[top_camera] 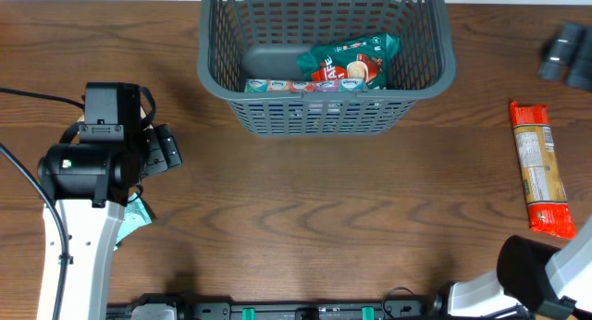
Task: Pack container
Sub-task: 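Move the right gripper to the spaghetti pack on the right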
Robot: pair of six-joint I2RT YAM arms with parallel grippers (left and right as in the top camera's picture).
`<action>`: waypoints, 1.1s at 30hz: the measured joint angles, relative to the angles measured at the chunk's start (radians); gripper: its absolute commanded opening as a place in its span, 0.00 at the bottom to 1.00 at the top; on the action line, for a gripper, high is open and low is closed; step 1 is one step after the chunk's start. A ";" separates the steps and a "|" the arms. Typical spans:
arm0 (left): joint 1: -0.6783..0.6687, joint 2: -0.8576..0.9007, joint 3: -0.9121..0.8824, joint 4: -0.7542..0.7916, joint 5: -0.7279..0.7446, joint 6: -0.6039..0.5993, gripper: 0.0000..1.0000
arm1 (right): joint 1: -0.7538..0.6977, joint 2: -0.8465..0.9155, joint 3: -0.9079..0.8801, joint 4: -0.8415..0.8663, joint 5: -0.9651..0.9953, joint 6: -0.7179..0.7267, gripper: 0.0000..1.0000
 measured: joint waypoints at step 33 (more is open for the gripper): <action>0.000 0.000 0.000 0.000 0.000 0.000 0.98 | -0.504 -0.125 -1.118 0.473 -0.255 -0.164 0.99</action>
